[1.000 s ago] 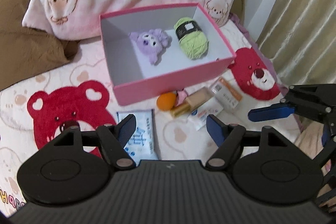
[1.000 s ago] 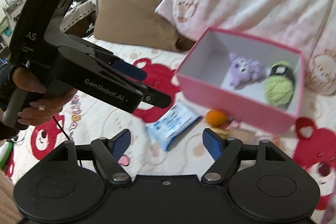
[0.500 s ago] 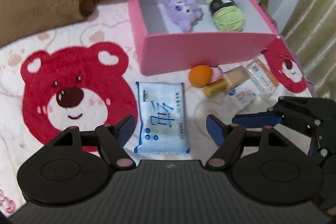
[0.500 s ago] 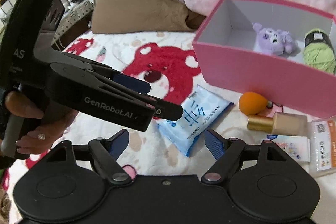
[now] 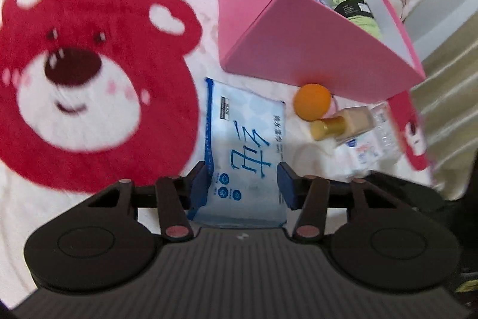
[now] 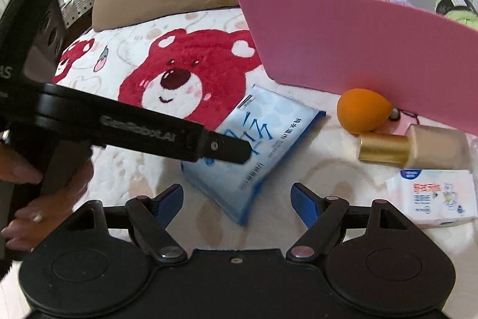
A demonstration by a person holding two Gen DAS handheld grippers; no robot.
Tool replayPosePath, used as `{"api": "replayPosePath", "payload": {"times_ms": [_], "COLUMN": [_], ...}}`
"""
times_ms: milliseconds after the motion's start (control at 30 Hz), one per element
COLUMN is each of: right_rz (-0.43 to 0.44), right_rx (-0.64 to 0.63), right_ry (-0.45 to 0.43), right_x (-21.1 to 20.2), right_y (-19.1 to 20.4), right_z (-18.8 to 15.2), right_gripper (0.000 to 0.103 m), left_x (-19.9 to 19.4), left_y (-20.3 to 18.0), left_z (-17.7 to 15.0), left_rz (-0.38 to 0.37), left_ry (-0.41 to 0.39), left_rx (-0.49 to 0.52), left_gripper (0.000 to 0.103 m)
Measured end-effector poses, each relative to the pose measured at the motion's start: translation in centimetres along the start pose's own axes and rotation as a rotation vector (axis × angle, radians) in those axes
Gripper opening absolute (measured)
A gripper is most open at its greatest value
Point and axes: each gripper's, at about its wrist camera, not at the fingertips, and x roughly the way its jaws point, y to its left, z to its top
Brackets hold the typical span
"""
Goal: Organize objects
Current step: 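Move the left gripper to the blue-white wet-wipes pack and grasp it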
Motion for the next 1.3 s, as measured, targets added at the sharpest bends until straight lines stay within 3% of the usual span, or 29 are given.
{"api": "replayPosePath", "payload": {"times_ms": [100, 167, 400, 633, 767, 900, 1033, 1133, 1200, 1300], "right_rz": [-0.010, -0.077, -0.195, -0.266, -0.229, -0.291, -0.174, -0.088, -0.047, -0.052], "right_rx": [0.013, -0.001, -0.058, -0.096, -0.060, 0.047, 0.224, 0.278, 0.315, 0.345], "right_ry": [0.017, 0.032, 0.019, -0.014, -0.001, 0.022, -0.004, -0.013, -0.013, -0.027], "right_x": [0.6, 0.7, 0.0, -2.4, -3.8, -5.1, -6.9, -7.1, -6.9, -6.3], "right_y": [-0.2, -0.2, -1.0, -2.9, -4.0, -5.6, -7.6, -7.9, -8.2, -8.1], "right_z": [-0.2, -0.3, -1.4, -2.7, -3.7, -4.8, -5.9, -6.3, -6.4, -6.2], "right_gripper": [0.083, 0.084, 0.081, 0.079, 0.081, 0.089, 0.087, 0.076, 0.063, 0.053], "left_x": [0.0, 0.4, 1.2, -0.5, 0.2, 2.2, 4.1, 4.2, 4.0, 4.3], "left_y": [0.1, -0.4, -3.0, -3.5, -3.2, -3.8, -4.2, -4.5, -4.8, -5.1], "left_z": [-0.5, -0.9, -0.7, 1.1, 2.1, 2.7, 2.0, 1.2, 0.5, -0.5], "left_rz": [-0.086, -0.141, -0.102, 0.103, 0.079, 0.070, 0.057, 0.029, -0.009, -0.031], "left_ry": [0.021, 0.050, 0.073, -0.062, -0.110, -0.089, -0.051, -0.020, 0.006, 0.059], "left_rx": [-0.068, -0.103, -0.047, 0.112, 0.108, 0.128, 0.125, 0.109, 0.101, 0.064], "left_gripper": [0.048, 0.048, 0.048, 0.050, 0.052, 0.052, 0.052, 0.051, 0.047, 0.040]}}
